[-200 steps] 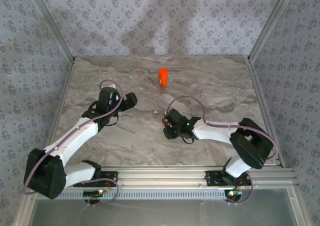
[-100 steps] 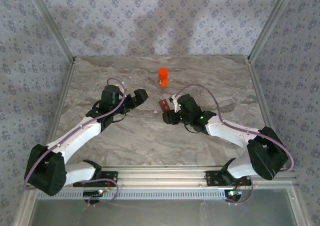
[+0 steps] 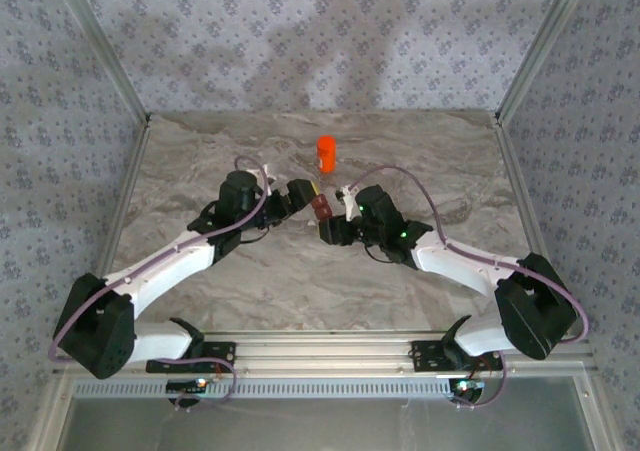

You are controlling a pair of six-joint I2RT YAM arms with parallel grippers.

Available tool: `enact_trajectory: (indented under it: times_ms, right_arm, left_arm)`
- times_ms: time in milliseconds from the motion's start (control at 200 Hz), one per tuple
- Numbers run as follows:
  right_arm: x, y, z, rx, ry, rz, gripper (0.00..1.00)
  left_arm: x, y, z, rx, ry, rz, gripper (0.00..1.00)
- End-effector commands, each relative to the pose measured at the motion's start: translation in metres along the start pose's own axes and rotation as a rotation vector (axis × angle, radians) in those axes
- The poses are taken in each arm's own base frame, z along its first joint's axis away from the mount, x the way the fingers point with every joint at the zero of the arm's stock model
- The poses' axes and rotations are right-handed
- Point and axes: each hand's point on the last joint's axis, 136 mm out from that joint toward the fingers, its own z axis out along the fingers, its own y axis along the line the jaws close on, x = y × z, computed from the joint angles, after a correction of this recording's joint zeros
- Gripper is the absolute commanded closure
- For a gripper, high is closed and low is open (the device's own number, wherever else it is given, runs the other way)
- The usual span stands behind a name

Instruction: Sort the pills into containers

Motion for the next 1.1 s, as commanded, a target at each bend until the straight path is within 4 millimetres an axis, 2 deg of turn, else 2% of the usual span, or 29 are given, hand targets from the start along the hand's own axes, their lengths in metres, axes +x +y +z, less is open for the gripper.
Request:
enact_trajectory:
  times_ms: [0, 700, 850, 1094]
  right_arm:
    - [-0.014, 0.009, 0.001, -0.033, -0.032, 0.007, 0.55]
    - [-0.012, 0.009, 0.007, -0.047, -0.030, 0.020, 0.56]
    - [-0.011, 0.008, 0.007, -0.042, -0.029, 0.021, 0.56]
    - [-0.011, 0.007, 0.008, -0.040, -0.031, 0.024, 0.56]
  left_arm:
    - [-0.009, -0.029, 0.002, 0.081, -0.017, 0.019, 0.02]
    - [-0.002, -0.041, 0.016, 0.115, 0.005, 0.011, 0.02]
    - [-0.001, -0.047, 0.015, 0.125, 0.008, 0.021, 0.02]
    - [-0.001, -0.045, 0.013, 0.110, -0.003, 0.025, 0.02]
